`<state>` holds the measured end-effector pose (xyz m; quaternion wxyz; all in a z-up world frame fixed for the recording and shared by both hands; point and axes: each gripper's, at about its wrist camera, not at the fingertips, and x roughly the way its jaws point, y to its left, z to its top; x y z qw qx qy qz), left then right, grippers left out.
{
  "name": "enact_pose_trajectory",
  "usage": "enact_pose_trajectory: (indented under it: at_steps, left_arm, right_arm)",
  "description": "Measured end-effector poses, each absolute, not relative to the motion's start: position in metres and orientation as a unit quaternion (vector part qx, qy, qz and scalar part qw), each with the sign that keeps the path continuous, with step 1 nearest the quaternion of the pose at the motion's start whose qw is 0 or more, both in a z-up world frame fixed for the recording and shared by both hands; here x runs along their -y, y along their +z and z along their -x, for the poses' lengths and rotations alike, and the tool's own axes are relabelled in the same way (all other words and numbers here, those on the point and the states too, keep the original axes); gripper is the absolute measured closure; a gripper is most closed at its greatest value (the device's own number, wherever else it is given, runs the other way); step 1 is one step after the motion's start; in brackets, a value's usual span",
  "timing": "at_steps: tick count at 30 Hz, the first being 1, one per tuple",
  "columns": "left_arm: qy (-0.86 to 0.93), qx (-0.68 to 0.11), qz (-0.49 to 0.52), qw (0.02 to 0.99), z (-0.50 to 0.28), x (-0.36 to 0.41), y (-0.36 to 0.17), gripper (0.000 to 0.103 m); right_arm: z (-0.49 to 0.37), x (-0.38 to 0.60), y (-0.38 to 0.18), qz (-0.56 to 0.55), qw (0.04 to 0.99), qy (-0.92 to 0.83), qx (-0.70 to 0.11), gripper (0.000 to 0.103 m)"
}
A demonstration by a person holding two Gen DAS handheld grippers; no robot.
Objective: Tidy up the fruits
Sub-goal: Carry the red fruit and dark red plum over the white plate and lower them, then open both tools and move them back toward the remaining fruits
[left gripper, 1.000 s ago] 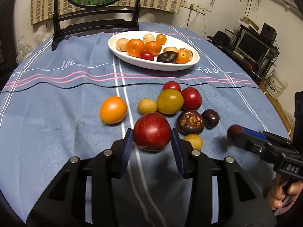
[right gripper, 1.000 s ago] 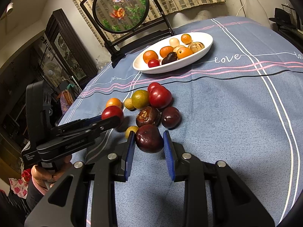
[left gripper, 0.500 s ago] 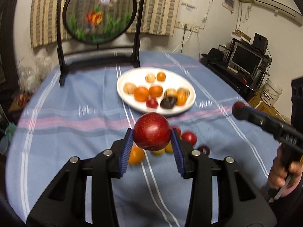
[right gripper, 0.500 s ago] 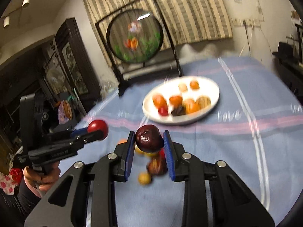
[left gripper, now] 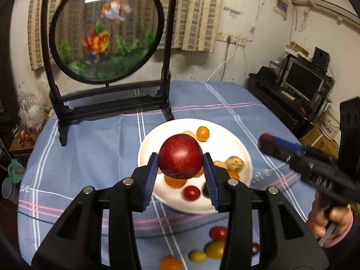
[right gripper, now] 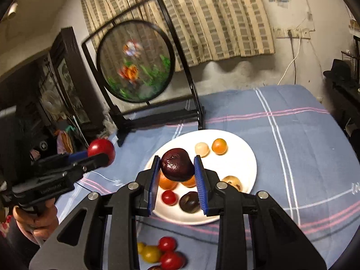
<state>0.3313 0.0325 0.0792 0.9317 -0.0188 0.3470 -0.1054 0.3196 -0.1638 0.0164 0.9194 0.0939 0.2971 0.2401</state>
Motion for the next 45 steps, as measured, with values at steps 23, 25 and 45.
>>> enact_pose_trajectory:
  at_steps: [23, 25, 45]
  left_arm:
    - [-0.101, -0.417, 0.020, 0.903, -0.429, -0.012, -0.016, 0.062]
    - [-0.097, -0.416, 0.016, 0.904, -0.428, -0.010, -0.017, 0.061]
    - [-0.080, -0.335, 0.030, 0.938, -0.257, -0.045, 0.043, 0.004]
  right_arm:
    - [-0.391, 0.141, -0.057, -0.023, 0.918, 0.209, -0.336, 0.073]
    - [-0.392, 0.138, -0.058, -0.021, 0.916, 0.212, -0.341, 0.072]
    - [-0.269, 0.155, -0.030, -0.006, 0.916, 0.238, -0.324, 0.043]
